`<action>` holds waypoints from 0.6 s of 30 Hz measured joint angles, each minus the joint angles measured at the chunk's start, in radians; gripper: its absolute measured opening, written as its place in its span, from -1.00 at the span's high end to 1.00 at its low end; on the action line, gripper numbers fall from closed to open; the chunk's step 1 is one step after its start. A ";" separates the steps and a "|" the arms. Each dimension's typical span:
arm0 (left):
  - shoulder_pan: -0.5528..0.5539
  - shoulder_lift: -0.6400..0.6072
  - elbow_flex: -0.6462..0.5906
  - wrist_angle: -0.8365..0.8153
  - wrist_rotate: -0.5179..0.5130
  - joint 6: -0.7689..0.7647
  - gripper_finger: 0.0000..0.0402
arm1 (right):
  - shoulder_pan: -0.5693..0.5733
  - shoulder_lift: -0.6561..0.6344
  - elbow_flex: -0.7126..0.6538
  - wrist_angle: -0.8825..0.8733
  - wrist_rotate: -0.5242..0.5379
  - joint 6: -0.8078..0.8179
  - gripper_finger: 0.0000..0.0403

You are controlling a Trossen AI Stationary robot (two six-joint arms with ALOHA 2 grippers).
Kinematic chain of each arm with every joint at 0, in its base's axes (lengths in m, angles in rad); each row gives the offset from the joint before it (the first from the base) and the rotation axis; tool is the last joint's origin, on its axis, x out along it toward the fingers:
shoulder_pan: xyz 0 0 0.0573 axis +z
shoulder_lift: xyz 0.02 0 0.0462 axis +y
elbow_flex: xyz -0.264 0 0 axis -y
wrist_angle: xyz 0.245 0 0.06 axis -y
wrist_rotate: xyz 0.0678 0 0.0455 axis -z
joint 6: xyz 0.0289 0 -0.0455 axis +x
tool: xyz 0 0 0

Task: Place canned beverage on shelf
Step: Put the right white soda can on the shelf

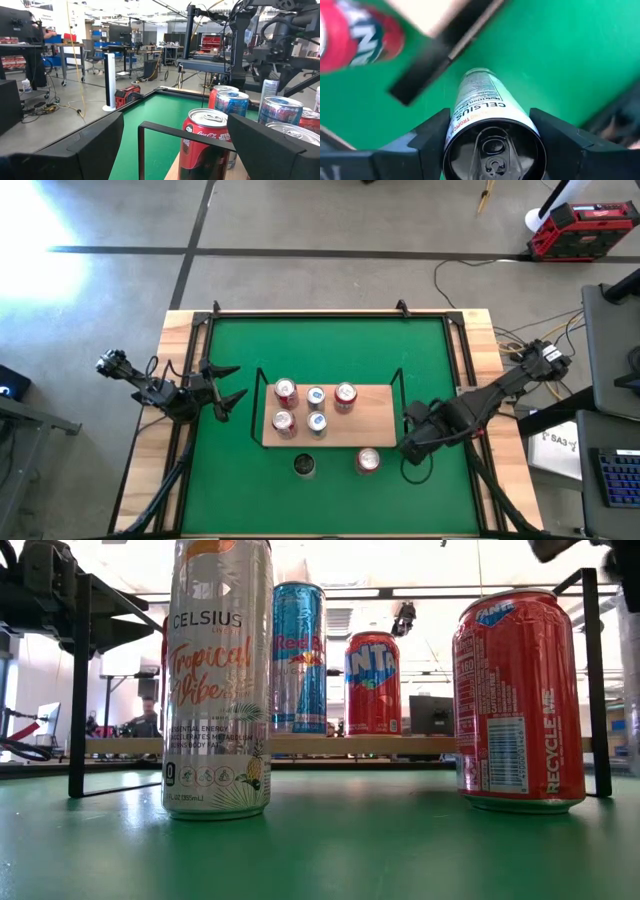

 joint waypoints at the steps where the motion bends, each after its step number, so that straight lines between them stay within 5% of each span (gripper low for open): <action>1: 0.000 0.000 0.000 0.000 0.000 0.000 -0.69 | 0.013 -0.002 0.000 -0.011 0.001 0.079 -0.21; 18: 0.000 0.000 0.000 0.000 0.000 0.000 -0.69 | 0.154 0.028 -0.002 -0.059 -0.061 1.370 -0.22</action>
